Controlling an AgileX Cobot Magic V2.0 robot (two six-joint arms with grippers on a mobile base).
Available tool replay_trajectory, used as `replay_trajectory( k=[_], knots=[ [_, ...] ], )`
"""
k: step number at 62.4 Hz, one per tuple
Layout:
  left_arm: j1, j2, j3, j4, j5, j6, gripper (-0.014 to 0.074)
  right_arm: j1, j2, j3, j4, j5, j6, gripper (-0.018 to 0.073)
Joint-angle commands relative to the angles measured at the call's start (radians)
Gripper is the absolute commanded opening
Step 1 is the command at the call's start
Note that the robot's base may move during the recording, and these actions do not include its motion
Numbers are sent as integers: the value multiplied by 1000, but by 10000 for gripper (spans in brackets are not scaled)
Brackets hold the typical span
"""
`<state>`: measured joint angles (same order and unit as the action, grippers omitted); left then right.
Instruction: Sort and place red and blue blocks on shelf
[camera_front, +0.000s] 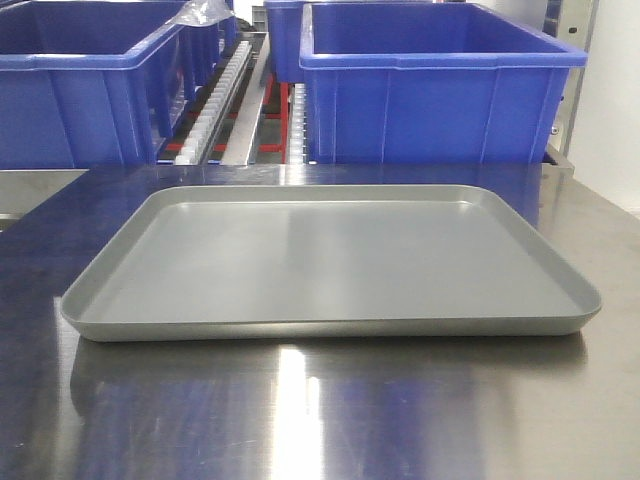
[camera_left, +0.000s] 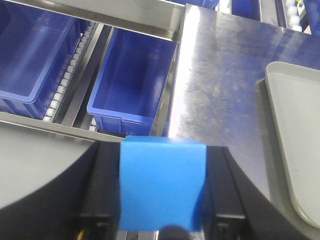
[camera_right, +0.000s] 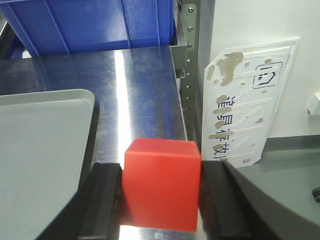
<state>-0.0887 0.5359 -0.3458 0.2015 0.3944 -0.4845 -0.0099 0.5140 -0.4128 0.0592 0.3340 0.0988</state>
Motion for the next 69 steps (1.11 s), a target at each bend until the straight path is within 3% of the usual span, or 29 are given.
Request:
replay_trajectory(
  k=[1, 69],
  knots=[
    [4, 0, -30, 8, -73, 3, 125, -5, 0, -27, -9, -91, -4, 49],
    [4, 0, -30, 8, -73, 3, 125, -5, 0, -27, -9, -91, -4, 49]
  ],
)
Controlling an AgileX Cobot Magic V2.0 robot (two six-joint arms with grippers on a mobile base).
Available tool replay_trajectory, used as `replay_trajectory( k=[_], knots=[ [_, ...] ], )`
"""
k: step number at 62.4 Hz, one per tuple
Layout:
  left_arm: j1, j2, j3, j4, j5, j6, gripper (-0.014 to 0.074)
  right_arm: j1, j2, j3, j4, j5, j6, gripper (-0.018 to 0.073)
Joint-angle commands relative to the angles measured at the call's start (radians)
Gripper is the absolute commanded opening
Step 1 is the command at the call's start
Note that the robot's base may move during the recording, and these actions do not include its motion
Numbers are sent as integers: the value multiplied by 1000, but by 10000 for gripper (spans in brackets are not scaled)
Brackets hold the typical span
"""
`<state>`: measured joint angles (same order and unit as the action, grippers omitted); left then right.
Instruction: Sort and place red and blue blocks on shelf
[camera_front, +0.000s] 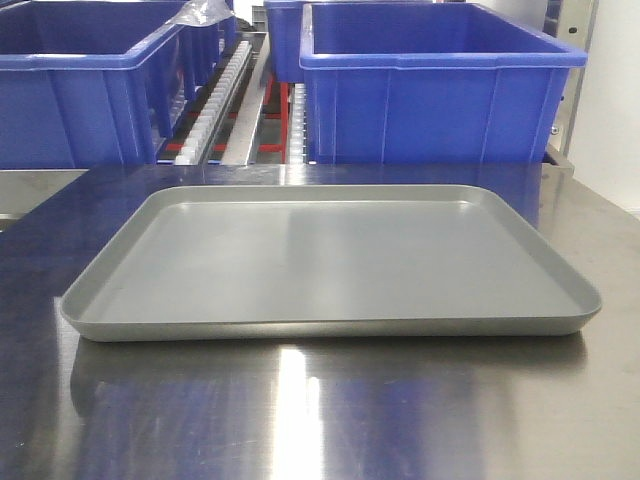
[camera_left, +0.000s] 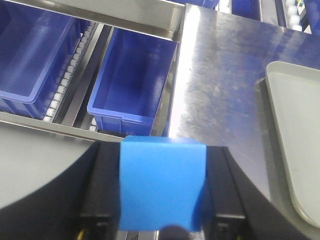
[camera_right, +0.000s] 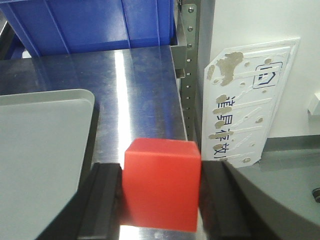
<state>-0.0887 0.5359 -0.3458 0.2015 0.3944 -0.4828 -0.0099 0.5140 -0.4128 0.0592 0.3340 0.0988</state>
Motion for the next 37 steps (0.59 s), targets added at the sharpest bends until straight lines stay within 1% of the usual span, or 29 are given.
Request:
replay_trajectory(
  k=[1, 37],
  knots=[
    [4, 0, -30, 8, -73, 1, 125, -5, 0, -27, -9, -91, -4, 49],
    [4, 0, -30, 8, -73, 1, 125, -5, 0, -27, -9, -91, -4, 49]
  ],
)
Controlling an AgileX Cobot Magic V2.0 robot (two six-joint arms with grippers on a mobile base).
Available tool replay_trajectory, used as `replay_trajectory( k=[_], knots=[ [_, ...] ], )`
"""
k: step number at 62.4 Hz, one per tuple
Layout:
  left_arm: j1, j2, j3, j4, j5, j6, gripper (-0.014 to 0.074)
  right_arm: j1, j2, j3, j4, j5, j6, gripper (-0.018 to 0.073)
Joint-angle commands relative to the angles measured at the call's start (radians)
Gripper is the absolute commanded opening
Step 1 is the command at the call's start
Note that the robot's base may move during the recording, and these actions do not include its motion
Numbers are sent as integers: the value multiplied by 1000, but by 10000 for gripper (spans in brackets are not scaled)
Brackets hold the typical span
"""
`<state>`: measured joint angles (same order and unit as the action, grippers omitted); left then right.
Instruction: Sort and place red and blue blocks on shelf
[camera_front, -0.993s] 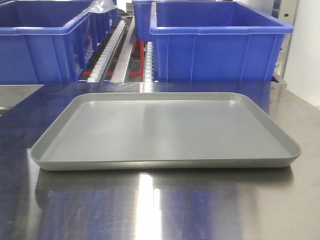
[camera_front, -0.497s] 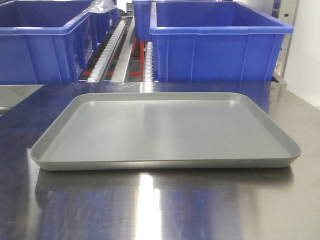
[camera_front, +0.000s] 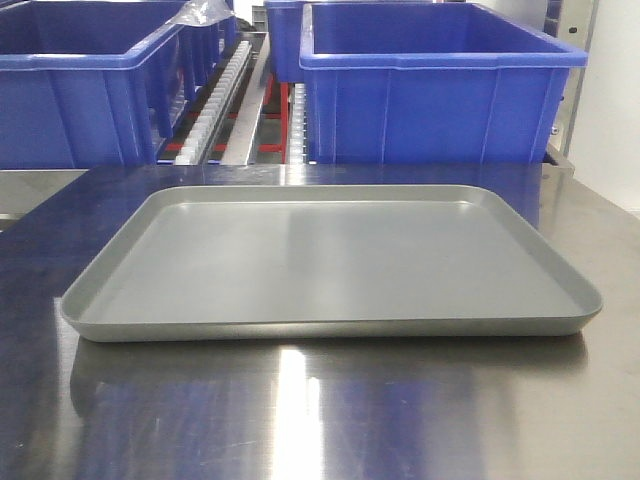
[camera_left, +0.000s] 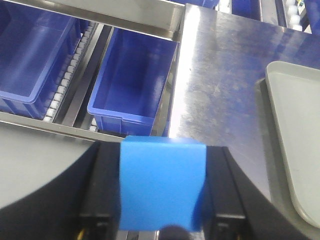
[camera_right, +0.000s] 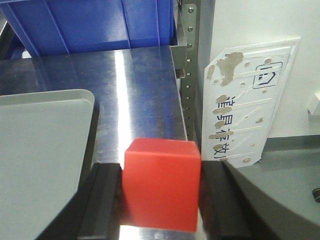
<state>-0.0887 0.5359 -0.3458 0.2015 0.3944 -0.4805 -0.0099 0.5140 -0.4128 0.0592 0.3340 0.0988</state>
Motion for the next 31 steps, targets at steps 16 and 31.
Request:
replay_trajectory(
  k=[16, 31],
  knots=[
    [4, 0, -30, 8, -73, -1, 125, -5, 0, -27, -9, -91, -4, 49],
    [4, 0, -30, 8, -73, -1, 125, -5, 0, -27, -9, -91, -4, 49]
  ],
)
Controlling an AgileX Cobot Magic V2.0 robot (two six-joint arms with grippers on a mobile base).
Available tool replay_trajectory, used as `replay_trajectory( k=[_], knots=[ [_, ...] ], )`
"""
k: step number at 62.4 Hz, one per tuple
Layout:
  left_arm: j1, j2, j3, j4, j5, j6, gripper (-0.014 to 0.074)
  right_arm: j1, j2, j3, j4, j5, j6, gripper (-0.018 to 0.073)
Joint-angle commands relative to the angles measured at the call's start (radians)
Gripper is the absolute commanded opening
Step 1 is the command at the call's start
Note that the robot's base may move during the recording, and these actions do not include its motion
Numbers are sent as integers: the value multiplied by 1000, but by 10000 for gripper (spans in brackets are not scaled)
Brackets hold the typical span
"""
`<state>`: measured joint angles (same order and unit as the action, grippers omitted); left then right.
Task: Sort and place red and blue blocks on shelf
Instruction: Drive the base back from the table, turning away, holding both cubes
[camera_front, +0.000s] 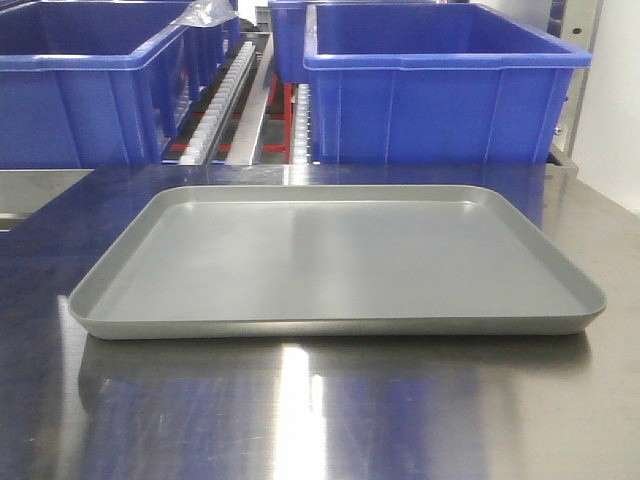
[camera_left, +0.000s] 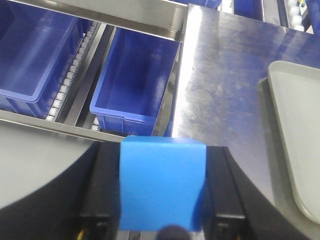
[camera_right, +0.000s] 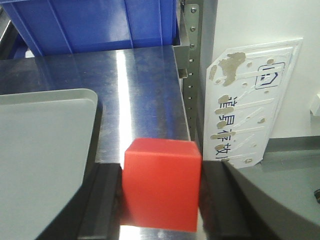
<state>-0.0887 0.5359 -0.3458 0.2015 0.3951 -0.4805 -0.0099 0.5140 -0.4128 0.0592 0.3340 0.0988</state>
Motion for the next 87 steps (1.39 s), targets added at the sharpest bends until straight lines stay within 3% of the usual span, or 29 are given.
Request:
replay_trajectory(
  k=[1, 87],
  knots=[
    [4, 0, -30, 8, -74, -1, 125, -5, 0, -27, -9, -91, -4, 49],
    [4, 0, -30, 8, -74, -1, 125, -5, 0, -27, -9, -91, -4, 49]
  ],
)
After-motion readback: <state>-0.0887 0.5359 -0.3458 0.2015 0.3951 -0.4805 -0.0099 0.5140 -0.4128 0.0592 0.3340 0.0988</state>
